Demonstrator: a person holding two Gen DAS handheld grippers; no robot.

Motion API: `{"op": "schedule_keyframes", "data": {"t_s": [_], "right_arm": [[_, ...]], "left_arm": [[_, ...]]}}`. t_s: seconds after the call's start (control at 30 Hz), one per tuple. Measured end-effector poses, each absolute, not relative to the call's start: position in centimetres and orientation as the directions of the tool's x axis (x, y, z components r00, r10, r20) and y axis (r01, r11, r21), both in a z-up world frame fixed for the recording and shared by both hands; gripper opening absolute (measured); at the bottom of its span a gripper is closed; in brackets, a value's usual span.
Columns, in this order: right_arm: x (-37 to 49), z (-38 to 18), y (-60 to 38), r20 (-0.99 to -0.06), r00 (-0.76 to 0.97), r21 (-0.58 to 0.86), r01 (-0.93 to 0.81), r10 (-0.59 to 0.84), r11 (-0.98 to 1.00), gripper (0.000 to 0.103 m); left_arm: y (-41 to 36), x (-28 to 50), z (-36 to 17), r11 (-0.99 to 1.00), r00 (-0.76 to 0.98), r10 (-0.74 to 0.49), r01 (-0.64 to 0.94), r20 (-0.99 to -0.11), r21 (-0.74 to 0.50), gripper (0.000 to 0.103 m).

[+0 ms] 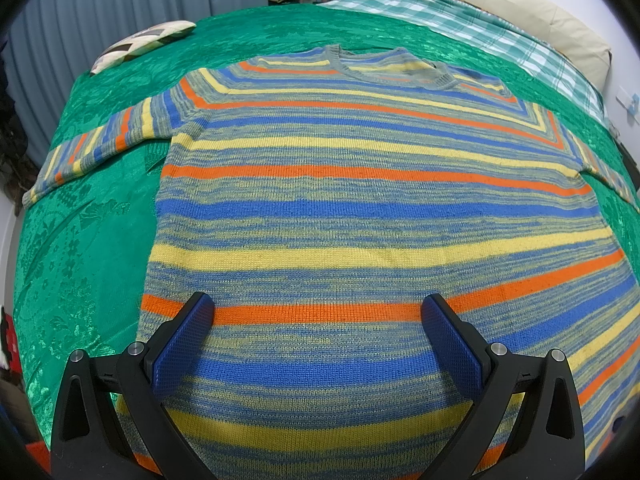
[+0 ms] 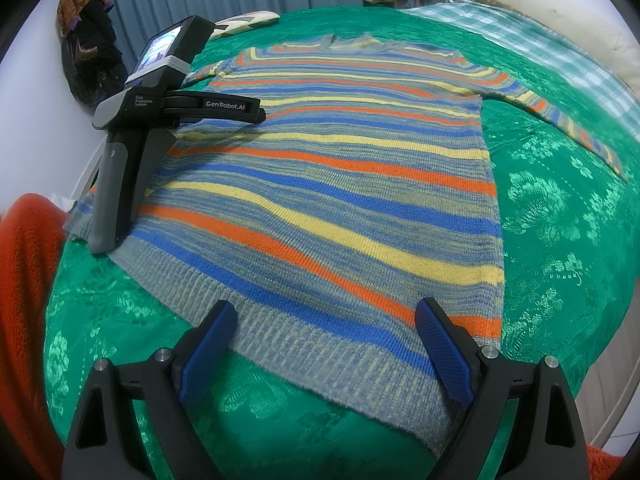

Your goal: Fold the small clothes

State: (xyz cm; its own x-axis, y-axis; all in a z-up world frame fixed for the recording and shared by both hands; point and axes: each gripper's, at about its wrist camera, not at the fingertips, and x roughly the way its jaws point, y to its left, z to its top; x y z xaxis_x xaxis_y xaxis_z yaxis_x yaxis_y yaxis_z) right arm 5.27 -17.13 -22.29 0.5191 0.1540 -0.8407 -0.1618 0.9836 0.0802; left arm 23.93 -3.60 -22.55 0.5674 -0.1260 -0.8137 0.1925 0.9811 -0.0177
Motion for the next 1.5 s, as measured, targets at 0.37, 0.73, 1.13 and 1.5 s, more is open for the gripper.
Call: {"op": "schedule_keyframes", "data": {"t_s": [0.37,0.73,1.13,1.5], "right_arm": [[5.28,-22.36,-17.04,-0.841,0.52,0.076,-0.163,0.151,0.984,0.091],[5.07,-22.25,-17.29,-0.84,0.521,0.078,-0.165,0.154,0.983,0.091],[5.0,-22.3,-17.28,-0.84,0.52,0.076,-0.166,0.153,0.983,0.091],[4.98,-22.27,-17.21,-0.84,0.52,0.078,-0.165,0.154,0.983,0.091]], "left_arm": [[-3.58,23.93,-22.55,0.981,0.567,-0.126,0.192,-0.814,-0.018,0.103],[-3.57,23.93,-22.55,0.981,0.568,-0.126,0.192,-0.814,-0.018,0.103],[-3.6,23.92,-22.55,0.981,0.568,-0.126,0.192,-0.814,-0.018,0.103],[-3.58,23.93,-22.55,0.981,0.568,-0.125,0.191,-0.814,-0.018,0.103]]}}
